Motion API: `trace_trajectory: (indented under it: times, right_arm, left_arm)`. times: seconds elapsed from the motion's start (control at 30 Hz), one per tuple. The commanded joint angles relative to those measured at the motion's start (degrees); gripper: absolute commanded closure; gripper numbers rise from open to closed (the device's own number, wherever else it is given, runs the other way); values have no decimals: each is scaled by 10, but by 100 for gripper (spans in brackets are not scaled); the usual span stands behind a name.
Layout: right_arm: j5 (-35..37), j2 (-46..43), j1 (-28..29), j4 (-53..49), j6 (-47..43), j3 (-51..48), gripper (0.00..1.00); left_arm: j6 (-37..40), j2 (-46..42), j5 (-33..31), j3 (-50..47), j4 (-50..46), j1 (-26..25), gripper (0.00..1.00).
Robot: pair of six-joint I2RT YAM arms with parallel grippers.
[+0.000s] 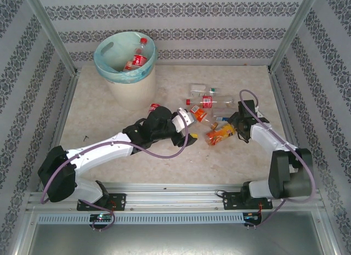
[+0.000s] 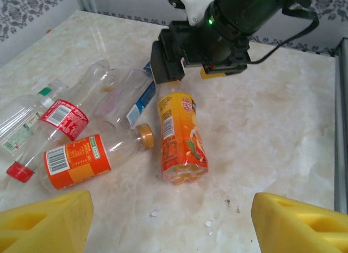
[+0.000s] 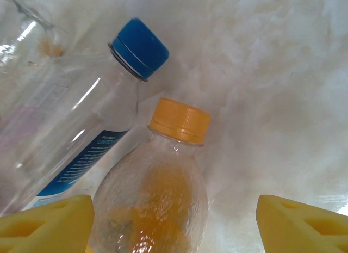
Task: Put the plastic bottles in the bin
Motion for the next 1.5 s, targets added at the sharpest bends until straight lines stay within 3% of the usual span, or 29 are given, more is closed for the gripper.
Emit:
trace_trajectory:
  times: [0.0, 0.43, 0.87, 1.07, 1.47]
  right_arm:
    - [-15, 29, -7, 20, 8, 10, 22]
    - [-42, 47, -13, 52, 17, -14, 30]
    - [-82, 57, -36, 92, 39, -50, 28]
    - [-131, 42, -50, 111, 52, -57, 33]
    - [-122, -32, -52, 93, 35, -66, 42]
  left_arm:
    - [-35, -20, -35, -19, 44, -5, 22]
    - [-26, -40, -69, -27, 23, -6, 22]
    - [-36, -46, -74, -31, 21, -5, 22]
    - [-44, -48, -81, -38, 22, -6, 22]
    - [-54, -46, -86, -26, 14, -5, 19]
